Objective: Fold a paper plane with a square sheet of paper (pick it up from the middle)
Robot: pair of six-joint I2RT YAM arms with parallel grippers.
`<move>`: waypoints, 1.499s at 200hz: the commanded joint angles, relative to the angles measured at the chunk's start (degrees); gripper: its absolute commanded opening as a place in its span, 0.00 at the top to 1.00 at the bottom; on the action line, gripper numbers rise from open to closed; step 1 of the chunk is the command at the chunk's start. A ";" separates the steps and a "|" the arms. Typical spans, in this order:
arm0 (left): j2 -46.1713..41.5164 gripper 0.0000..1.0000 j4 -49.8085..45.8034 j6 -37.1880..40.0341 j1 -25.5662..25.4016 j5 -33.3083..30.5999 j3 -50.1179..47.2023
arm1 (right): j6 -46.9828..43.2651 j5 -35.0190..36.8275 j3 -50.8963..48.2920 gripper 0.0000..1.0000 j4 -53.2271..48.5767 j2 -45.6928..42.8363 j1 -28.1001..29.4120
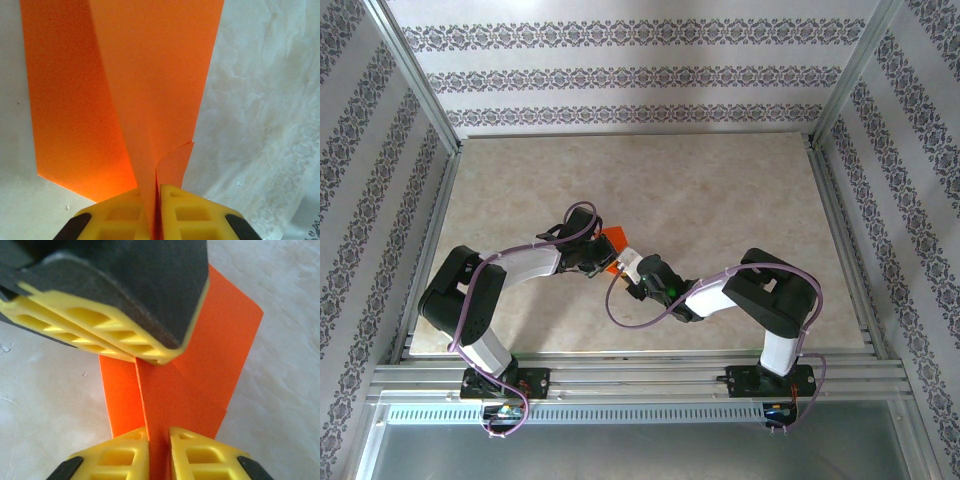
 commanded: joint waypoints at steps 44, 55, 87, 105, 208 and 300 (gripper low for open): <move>-5.18 0.70 -5.31 3.11 6.15 -1.34 0.84 | 3.70 -5.37 -1.03 0.87 1.09 0.31 -0.78; -6.95 0.65 -6.71 4.33 7.76 -2.18 1.05 | 5.35 -7.15 -1.31 0.87 1.25 0.21 -1.44; -13.37 0.53 -7.92 6.50 10.65 -4.47 -0.89 | 10.11 -12.07 -1.93 0.87 1.89 -0.17 -3.38; -16.39 0.52 -4.90 6.14 10.62 -4.15 -4.09 | 12.95 -15.23 -2.02 0.86 1.98 -0.30 -4.68; -9.72 0.68 15.00 -1.13 4.96 3.00 -13.70 | 25.10 -25.60 -1.06 0.86 1.63 0.79 -9.36; -1.78 0.68 21.56 -1.50 3.56 5.37 -11.19 | 32.36 -29.01 0.24 0.84 1.10 1.68 -11.07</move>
